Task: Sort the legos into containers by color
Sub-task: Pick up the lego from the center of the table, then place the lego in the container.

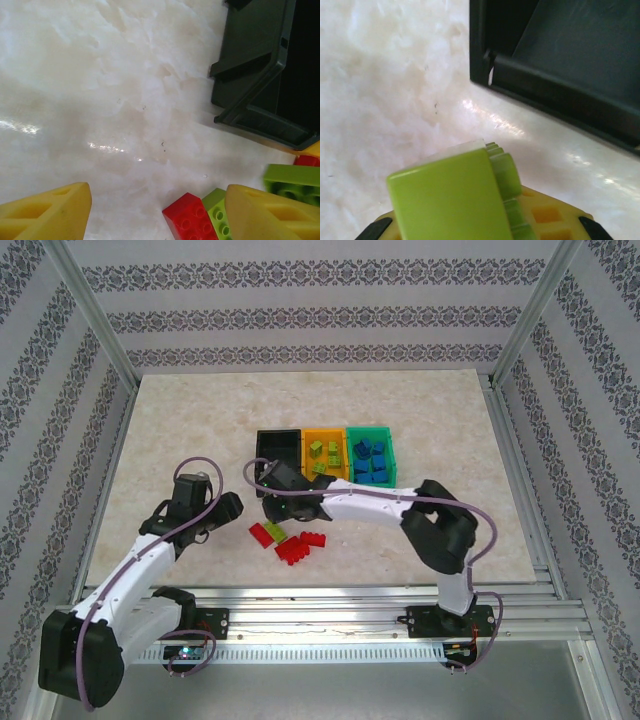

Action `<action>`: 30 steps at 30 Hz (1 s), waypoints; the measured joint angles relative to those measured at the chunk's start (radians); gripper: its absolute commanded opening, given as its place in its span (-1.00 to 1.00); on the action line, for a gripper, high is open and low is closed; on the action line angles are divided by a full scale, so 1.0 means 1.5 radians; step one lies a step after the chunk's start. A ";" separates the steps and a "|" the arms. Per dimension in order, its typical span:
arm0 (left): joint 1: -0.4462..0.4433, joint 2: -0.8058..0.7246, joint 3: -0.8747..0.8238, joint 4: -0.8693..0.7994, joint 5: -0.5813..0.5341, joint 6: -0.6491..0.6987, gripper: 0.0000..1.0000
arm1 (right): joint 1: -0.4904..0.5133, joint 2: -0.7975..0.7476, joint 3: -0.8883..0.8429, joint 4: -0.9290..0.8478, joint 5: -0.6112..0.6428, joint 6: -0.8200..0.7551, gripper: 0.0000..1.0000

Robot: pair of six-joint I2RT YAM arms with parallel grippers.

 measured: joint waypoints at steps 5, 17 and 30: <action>0.000 0.022 0.002 0.010 0.010 0.000 0.43 | -0.064 -0.086 -0.051 0.015 0.018 -0.006 -0.64; 0.000 0.028 0.007 0.013 0.015 0.000 0.43 | -0.205 -0.122 -0.097 0.008 0.027 -0.038 -0.06; 0.000 0.026 0.006 0.028 0.020 -0.003 0.44 | -0.184 -0.135 -0.132 0.004 0.011 -0.047 -0.03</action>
